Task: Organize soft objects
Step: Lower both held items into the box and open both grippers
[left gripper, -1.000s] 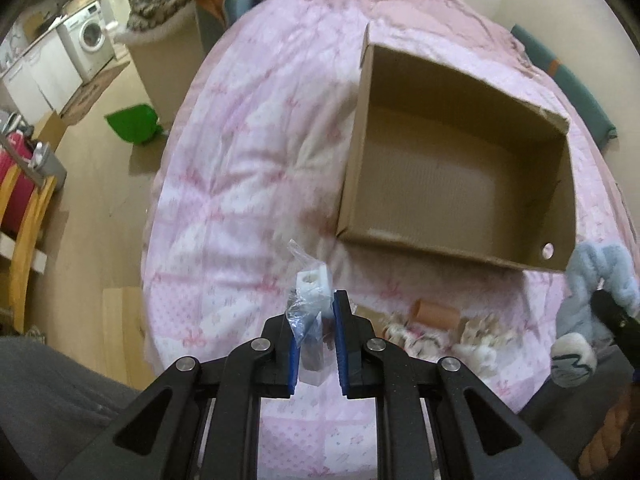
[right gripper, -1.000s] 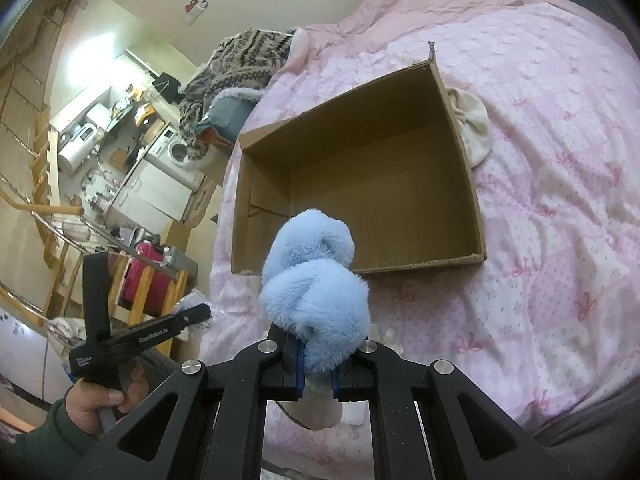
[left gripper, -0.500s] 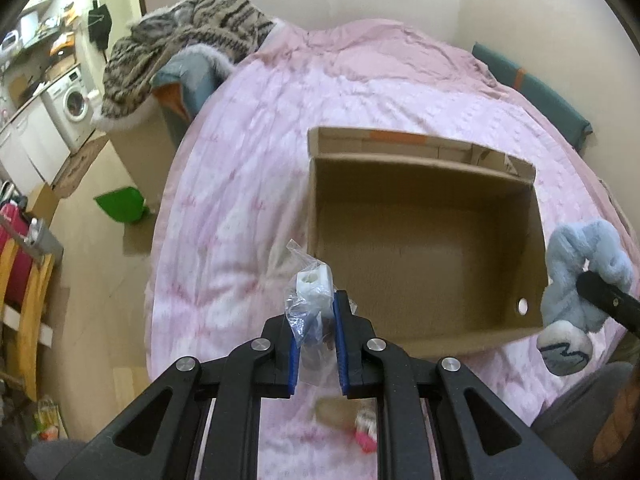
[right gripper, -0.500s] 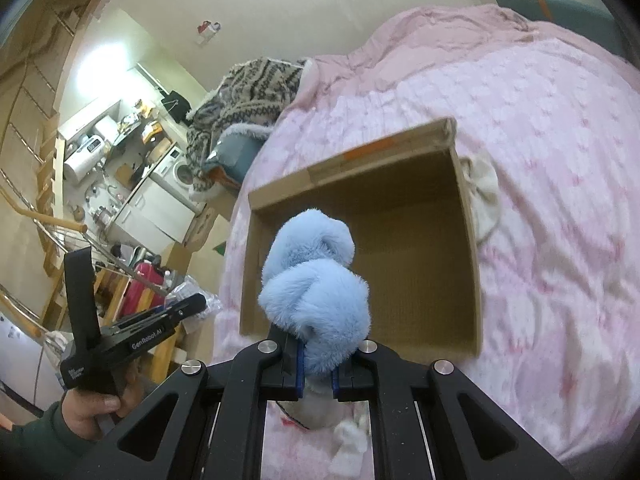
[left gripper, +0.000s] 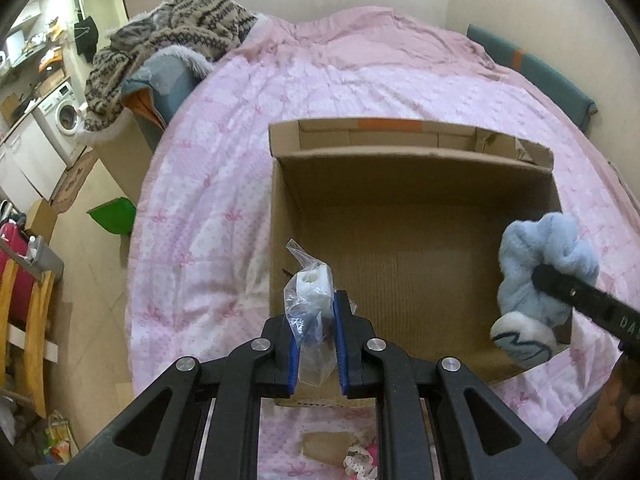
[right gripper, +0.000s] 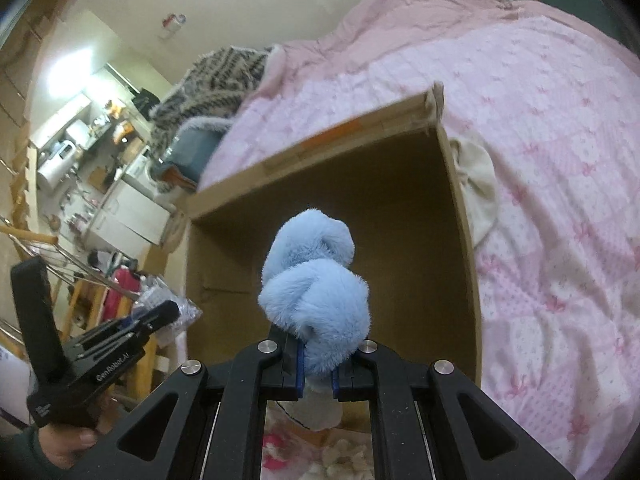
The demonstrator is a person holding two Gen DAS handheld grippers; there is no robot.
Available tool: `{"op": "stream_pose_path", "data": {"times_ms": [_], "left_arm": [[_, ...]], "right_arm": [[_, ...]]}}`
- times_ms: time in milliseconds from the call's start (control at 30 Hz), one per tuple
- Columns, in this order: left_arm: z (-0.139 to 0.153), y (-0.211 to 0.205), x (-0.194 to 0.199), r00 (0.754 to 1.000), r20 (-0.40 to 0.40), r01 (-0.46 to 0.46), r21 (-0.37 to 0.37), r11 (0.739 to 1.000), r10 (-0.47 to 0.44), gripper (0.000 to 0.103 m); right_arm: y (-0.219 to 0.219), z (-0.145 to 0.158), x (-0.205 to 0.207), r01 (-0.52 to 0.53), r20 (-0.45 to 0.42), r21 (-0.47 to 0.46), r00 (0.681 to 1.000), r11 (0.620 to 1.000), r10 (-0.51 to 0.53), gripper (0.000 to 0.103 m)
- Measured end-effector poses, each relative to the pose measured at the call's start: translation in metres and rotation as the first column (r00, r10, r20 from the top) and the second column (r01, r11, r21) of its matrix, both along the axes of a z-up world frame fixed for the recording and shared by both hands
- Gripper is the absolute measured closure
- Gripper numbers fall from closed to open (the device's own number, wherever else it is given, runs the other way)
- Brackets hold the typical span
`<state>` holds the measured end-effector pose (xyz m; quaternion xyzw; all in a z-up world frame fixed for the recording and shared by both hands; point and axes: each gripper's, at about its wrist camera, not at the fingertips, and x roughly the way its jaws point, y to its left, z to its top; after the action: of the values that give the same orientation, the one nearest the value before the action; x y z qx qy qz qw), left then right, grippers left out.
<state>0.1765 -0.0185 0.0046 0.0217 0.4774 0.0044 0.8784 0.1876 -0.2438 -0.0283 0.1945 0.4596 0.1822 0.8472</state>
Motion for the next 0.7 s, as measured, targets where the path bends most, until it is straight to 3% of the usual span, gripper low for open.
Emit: {"op": "stream_pose_path", "data": {"times_ms": [300,700], "left_arm": [[-0.025,-0.005,0.014,0.999,-0.040,0.027,-0.006,1.000,-0.027,0.090],[-0.037,-0.013,0.017,0.997,-0.045,0.058,0.020,0.998,-0.057,0.089]], "right_arm": [[0.020,-0.020,0.007,-0.051,-0.047,-0.094,0.998,0.994,0.047,0.093],[0.028,-0.032,0.010,-0.086,-0.093,-0.127,0.993,0.988,0.075,0.093]]}}
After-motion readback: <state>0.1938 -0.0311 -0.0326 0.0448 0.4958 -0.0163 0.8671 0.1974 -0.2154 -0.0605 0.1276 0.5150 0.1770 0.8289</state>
